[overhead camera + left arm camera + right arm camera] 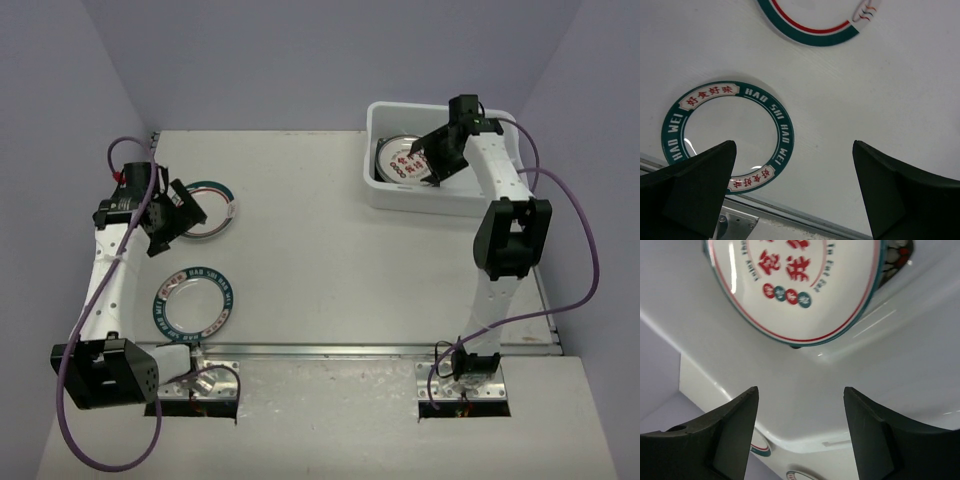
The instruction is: Place the plates into the plastic bin on the countertop
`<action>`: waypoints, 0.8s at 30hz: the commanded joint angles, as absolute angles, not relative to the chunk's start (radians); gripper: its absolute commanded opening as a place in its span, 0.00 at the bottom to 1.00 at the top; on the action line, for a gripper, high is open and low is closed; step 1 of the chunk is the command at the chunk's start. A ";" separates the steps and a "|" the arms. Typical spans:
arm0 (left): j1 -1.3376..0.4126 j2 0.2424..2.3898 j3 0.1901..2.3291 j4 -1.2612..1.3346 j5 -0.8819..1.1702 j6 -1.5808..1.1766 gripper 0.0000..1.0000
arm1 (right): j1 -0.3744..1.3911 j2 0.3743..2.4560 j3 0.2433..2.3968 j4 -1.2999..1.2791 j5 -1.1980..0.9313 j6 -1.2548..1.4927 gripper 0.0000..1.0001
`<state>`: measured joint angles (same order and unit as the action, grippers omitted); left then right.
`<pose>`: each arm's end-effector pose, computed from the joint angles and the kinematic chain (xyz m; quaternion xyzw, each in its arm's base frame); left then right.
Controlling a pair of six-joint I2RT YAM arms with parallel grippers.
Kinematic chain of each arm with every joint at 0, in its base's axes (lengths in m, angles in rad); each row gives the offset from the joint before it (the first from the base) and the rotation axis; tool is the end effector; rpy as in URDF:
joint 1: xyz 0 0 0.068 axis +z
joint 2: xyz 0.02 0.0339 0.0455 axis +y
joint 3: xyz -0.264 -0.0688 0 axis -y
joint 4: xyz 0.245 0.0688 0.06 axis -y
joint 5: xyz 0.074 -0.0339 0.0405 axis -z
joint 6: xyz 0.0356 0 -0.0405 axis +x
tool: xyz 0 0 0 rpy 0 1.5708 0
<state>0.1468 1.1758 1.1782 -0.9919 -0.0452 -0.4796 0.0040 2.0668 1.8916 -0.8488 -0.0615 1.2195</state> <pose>0.2208 0.0343 0.3262 -0.3013 0.9092 -0.0261 0.2861 0.4543 0.0040 0.2685 0.5427 0.7948 0.1792 0.2039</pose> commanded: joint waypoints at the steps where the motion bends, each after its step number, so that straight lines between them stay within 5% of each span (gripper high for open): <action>1: 0.277 1.191 1.164 -0.992 -0.158 -0.569 1.00 | 0.101 1.930 2.047 -0.749 -0.143 1.046 0.71; 4: 0.359 1.199 1.101 -0.916 -0.130 -0.620 1.00 | 0.173 1.879 2.174 -0.788 -0.269 0.924 0.74; 8: 0.394 1.214 0.991 -0.729 -0.051 -0.690 1.00 | 0.246 1.656 1.724 -0.578 -0.648 0.901 0.99; 11: 0.394 1.265 0.941 -0.588 -0.050 -0.709 1.00 | 0.253 1.467 1.282 -0.127 -0.867 1.109 0.99; 17: 0.405 1.459 0.959 -0.436 -0.090 -0.683 1.00 | 0.272 1.326 1.167 -0.383 -0.821 0.827 0.99; 24: 0.405 1.697 1.040 -0.373 -0.035 -0.700 1.00 | 0.264 1.183 0.997 -0.296 -0.871 0.851 0.99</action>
<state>0.3962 1.6139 0.9607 -0.4747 -0.0660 -0.6864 0.2702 1.2668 1.0497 -0.3859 -0.8017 0.8702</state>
